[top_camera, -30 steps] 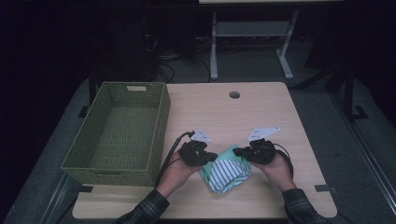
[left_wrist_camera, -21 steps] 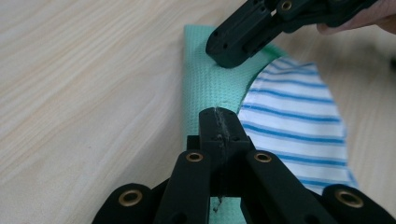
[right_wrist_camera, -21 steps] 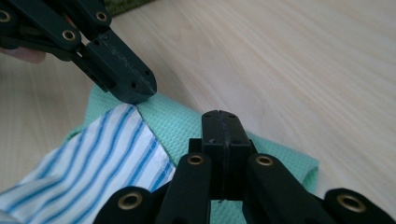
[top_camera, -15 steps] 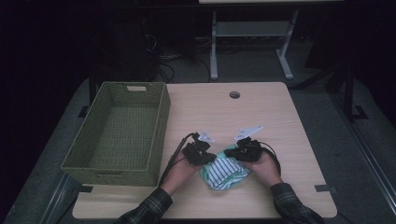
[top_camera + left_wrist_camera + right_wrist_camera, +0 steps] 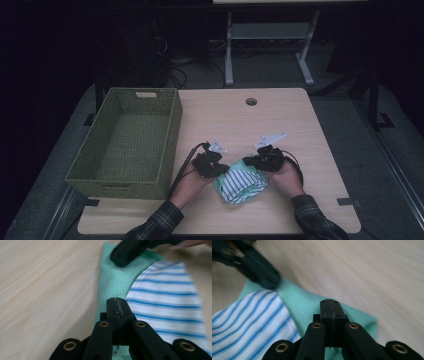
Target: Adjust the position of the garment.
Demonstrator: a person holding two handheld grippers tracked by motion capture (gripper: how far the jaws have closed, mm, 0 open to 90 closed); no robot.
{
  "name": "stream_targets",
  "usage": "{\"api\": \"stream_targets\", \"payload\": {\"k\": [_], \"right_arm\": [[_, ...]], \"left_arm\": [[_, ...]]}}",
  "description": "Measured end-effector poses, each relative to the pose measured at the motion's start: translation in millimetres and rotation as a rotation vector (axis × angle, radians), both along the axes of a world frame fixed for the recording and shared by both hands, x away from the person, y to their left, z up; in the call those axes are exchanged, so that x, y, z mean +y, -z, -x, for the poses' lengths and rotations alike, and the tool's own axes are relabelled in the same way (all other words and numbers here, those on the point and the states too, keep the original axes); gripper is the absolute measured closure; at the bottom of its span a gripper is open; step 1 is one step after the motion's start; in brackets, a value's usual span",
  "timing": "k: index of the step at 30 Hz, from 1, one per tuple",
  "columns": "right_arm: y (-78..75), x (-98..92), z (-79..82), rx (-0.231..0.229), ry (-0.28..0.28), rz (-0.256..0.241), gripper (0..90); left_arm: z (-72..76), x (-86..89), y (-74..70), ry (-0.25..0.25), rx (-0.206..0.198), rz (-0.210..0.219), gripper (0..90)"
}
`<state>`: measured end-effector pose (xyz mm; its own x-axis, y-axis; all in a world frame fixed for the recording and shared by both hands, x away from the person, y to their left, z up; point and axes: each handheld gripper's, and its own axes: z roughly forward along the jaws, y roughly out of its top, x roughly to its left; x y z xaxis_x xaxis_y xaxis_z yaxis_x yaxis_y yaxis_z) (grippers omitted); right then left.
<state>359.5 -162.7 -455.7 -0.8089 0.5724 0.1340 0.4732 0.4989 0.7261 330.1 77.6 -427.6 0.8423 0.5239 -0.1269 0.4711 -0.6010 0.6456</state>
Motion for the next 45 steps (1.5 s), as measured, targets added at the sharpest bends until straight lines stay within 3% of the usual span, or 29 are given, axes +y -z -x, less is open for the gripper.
{"api": "stream_targets", "payload": {"k": [4, 8, 12, 17, 29, 45], "right_arm": [[1.5, -14.0, -3.7, 0.009, 0.041, 0.000, 89.9], [9.1, -18.5, -4.6, 0.017, 0.054, 0.033, 89.9], [11.1, -21.3, -5.6, 0.015, 0.060, 0.057, 89.9], [12.0, -23.5, -4.7, 0.017, 0.068, 0.070, 89.9], [10.7, -43.9, 7.1, 0.033, 0.087, 0.079, 89.9], [9.0, -55.4, 34.6, 0.058, 0.055, 0.082, 90.0]], "left_arm": [[12.4, 8.5, -1.2, 0.000, 0.015, 0.006, 89.6], [25.9, 10.6, 4.2, 0.011, 0.041, -0.026, 89.6], [29.8, 10.8, 12.9, 0.023, 0.060, -0.072, 89.5], [22.1, 7.6, 22.8, 0.017, 0.061, -0.123, 89.6], [-11.7, 0.2, 25.8, -0.033, 0.045, -0.114, 89.6], [-56.4, -18.3, 26.1, -0.034, 0.040, -0.120, 89.7]]}}
